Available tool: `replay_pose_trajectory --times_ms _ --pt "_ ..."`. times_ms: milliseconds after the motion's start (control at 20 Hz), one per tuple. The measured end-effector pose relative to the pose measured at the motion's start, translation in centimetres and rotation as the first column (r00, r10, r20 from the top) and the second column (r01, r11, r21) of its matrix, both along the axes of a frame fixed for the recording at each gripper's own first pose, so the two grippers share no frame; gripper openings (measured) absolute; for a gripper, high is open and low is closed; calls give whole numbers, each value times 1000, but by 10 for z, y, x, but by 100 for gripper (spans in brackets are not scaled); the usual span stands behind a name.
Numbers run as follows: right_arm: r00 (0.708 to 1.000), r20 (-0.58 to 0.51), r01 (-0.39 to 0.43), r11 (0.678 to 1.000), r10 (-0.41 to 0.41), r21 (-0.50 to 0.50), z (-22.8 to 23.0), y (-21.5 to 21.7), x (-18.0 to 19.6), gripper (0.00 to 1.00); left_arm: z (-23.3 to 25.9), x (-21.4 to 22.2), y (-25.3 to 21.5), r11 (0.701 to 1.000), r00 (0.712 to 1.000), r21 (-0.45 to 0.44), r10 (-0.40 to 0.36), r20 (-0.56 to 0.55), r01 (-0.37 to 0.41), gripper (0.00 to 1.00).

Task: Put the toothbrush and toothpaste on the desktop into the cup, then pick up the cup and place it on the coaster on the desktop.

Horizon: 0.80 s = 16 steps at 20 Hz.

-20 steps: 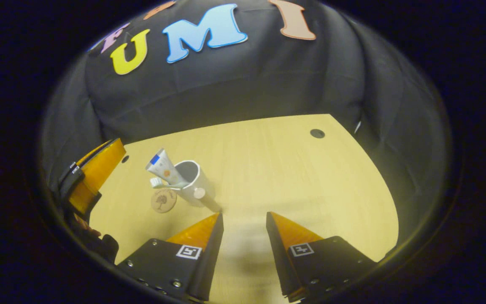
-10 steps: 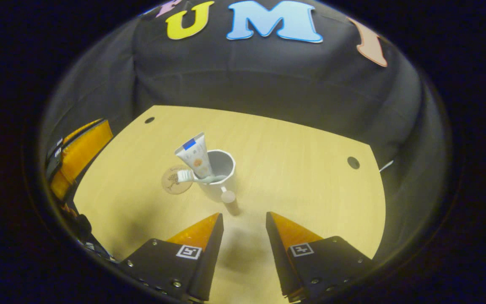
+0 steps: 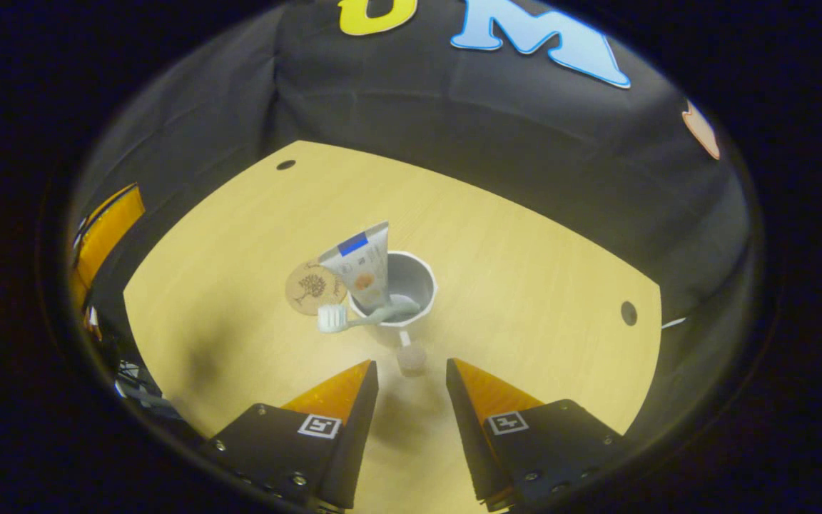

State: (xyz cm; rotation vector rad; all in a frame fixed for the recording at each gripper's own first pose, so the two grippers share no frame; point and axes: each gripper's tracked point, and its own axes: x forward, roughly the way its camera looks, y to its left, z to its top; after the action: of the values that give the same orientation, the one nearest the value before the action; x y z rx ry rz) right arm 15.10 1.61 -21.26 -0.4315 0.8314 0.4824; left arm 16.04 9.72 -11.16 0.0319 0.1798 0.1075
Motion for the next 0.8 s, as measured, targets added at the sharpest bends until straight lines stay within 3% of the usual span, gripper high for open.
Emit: replay_pose_trajectory --times_ms 600,800 --pt "983 -151 -121 984 100 -133 -26 13 22 60 -8 -28 29 998 997 -14 68 -39 -69 28" --pt "976 -202 -115 982 83 -149 -43 13 30 59 -8 -36 38 995 994 -6 97 -42 -97 28"
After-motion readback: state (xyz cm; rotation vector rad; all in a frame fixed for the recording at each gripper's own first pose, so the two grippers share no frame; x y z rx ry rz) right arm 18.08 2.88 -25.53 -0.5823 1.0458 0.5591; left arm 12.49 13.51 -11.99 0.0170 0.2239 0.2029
